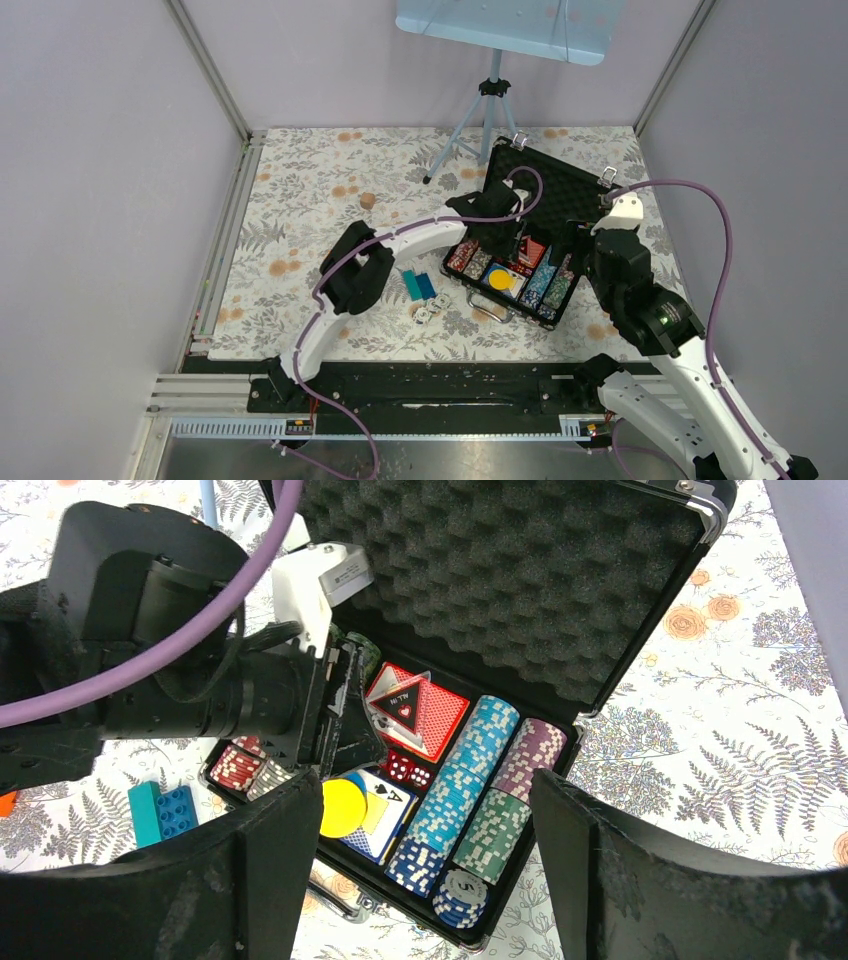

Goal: Pack up texas hold em set

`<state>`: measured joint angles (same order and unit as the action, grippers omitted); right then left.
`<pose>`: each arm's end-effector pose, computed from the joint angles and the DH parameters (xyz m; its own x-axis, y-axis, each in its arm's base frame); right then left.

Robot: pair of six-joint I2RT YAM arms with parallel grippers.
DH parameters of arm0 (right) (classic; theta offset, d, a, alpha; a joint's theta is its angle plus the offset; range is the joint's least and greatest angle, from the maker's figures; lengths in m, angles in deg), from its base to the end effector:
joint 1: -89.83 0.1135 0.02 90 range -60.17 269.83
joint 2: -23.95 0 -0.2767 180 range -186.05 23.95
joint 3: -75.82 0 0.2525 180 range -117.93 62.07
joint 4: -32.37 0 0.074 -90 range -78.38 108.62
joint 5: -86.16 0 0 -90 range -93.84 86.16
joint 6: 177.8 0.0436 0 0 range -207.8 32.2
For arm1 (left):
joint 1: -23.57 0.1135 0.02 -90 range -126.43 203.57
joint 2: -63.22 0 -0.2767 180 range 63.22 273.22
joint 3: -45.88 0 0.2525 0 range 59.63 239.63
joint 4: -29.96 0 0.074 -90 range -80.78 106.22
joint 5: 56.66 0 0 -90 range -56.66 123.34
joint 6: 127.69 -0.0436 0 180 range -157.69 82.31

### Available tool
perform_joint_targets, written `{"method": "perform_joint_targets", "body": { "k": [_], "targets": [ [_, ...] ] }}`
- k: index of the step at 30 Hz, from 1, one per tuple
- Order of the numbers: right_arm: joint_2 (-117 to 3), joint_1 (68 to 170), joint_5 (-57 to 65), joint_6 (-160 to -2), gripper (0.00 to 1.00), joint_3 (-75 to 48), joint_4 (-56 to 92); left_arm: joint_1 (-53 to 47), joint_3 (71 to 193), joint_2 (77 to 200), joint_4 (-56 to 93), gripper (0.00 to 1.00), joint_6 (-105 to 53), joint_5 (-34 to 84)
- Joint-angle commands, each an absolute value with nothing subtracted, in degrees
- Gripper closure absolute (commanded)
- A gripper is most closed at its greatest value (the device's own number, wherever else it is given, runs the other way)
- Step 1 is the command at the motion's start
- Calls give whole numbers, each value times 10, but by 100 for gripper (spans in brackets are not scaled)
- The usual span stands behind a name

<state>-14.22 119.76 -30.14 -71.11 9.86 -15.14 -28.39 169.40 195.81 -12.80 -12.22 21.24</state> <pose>0.1243 0.0493 0.3641 -0.3048 0.1216 -0.9446 0.0018 0.9919 0.1271 0.3186 -0.4220 0.1857 -0.8029 0.3438 -0.4871 0.5590 0.7181 -0.4145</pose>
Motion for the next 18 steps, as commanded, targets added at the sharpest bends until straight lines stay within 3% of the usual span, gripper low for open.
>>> {"method": "perform_joint_targets", "body": {
  "k": [1, 8, 13, 18],
  "targets": [
    [-147, 1194, -305, -717, 18, 94, -133, -280, 1684, 1882, -102, 62, -124, 200],
    [-147, 1195, -306, -716, 18, 100, -129, -258, 1634, 1813, -92, 60, -127, 225],
    [-147, 1195, -305, -714, 17, 103, -129, -202, 1556, 1767, -93, 52, -99, 277],
    [-147, 1195, -304, -716, 17, 107, -128, -158, 1486, 1742, -94, 51, -77, 344]
  ]
}}
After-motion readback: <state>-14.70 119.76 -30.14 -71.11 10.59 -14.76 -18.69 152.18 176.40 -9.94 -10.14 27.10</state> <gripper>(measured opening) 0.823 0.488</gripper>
